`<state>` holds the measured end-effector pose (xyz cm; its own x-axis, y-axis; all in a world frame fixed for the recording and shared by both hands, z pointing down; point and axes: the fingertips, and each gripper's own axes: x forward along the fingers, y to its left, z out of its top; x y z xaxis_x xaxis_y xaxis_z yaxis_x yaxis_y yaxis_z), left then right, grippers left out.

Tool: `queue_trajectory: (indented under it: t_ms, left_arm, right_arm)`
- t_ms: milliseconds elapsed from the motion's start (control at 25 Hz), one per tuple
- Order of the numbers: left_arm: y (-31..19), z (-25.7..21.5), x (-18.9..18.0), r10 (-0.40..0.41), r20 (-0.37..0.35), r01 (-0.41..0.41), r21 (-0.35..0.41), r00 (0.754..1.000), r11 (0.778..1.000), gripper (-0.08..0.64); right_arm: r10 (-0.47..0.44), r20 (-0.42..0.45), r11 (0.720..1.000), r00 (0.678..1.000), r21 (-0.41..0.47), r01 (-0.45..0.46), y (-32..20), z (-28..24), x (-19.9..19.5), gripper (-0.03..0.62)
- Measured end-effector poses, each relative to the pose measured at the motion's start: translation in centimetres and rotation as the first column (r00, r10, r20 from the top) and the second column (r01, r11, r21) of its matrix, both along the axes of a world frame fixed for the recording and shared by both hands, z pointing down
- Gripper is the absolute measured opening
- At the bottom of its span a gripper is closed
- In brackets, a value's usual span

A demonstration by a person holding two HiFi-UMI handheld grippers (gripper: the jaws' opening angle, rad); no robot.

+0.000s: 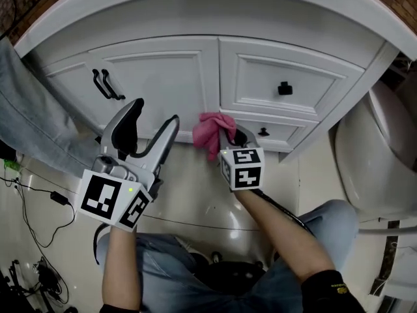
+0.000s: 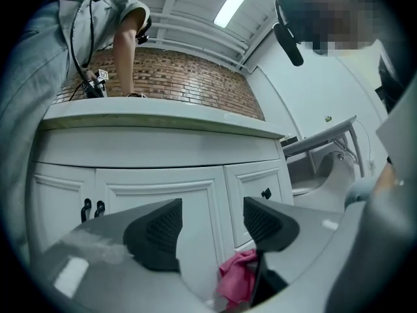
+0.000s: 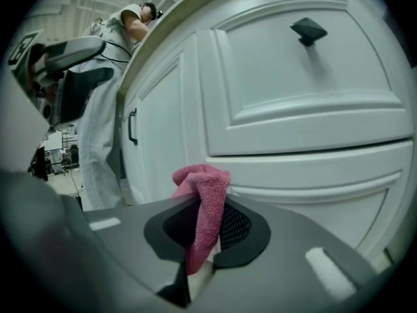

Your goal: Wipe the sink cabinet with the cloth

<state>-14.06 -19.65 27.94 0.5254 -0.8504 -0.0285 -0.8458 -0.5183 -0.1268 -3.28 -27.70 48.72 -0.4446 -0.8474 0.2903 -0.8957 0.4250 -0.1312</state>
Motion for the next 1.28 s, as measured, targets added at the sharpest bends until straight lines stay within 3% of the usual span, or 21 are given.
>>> queue_trajectory:
  t_ms: [200, 440, 520, 680, 760, 840, 920, 1080, 1200, 1280]
  left_arm:
    - [-0.4, 1.0, 0.5, 0.015, 0.012, -0.015, -0.016, 1.000, 1.000, 0.298]
    - [-0.6, 1.4, 4.6, 0.090, 0.031, -0.089, -0.019, 0.995, 0.996, 0.298]
    - [-0.7, 1.4, 6.0, 0.113, 0.039, -0.113, -0.017, 0.993, 0.994, 0.298]
    - [-0.6, 0.9, 8.0, 0.139, 0.037, -0.139, -0.010, 0.990, 0.990, 0.302]
    - [-0.6, 0.9, 8.6, 0.148, 0.039, -0.147, -0.005, 0.988, 0.989, 0.302]
    - [-0.8, 1.4, 8.7, 0.147, 0.053, -0.146, -0.013, 0.988, 0.989, 0.302]
    - [-1.4, 2.1, 8.5, 0.138, 0.064, -0.137, -0.028, 0.988, 0.990, 0.302]
    - [-1.8, 2.4, 8.0, 0.119, 0.062, -0.117, -0.039, 0.991, 0.992, 0.305]
    - [-1.6, 2.0, 7.7, 0.106, 0.053, -0.104, -0.033, 0.993, 0.994, 0.305]
    - [-1.4, 1.8, 7.4, 0.103, 0.048, -0.101, -0.029, 0.994, 0.994, 0.305]
  right_arm:
    - [0.155, -0.060, 0.986, 0.986, -0.045, -0.158, -0.1, 1.7, 7.8, 0.035]
    - [0.264, -0.121, 0.963, 0.957, -0.028, -0.269, 1.6, 1.5, 16.6, 0.035]
    - [0.340, -0.133, 0.937, 0.931, -0.034, -0.347, 2.1, 1.7, 20.6, 0.035]
    - [0.531, -0.093, 0.840, 0.842, -0.072, -0.538, 2.9, 2.3, 29.0, 0.035]
    - [0.567, -0.085, 0.816, 0.819, -0.083, -0.573, 3.3, 2.3, 30.9, 0.035]
    - [0.544, -0.071, 0.831, 0.836, -0.088, -0.548, 3.3, 2.3, 30.1, 0.035]
    - [0.467, -0.071, 0.878, 0.881, -0.080, -0.472, 3.1, 2.2, 27.1, 0.035]
    - [0.181, -0.066, 0.980, 0.981, -0.065, -0.186, 3.2, 2.8, 16.2, 0.035]
    - [-0.010, -0.030, 0.996, 0.999, -0.089, 0.007, 3.4, 4.1, 8.3, 0.035]
    - [-0.035, -0.004, 0.991, 0.999, -0.127, 0.034, 3.2, 5.4, 5.2, 0.035]
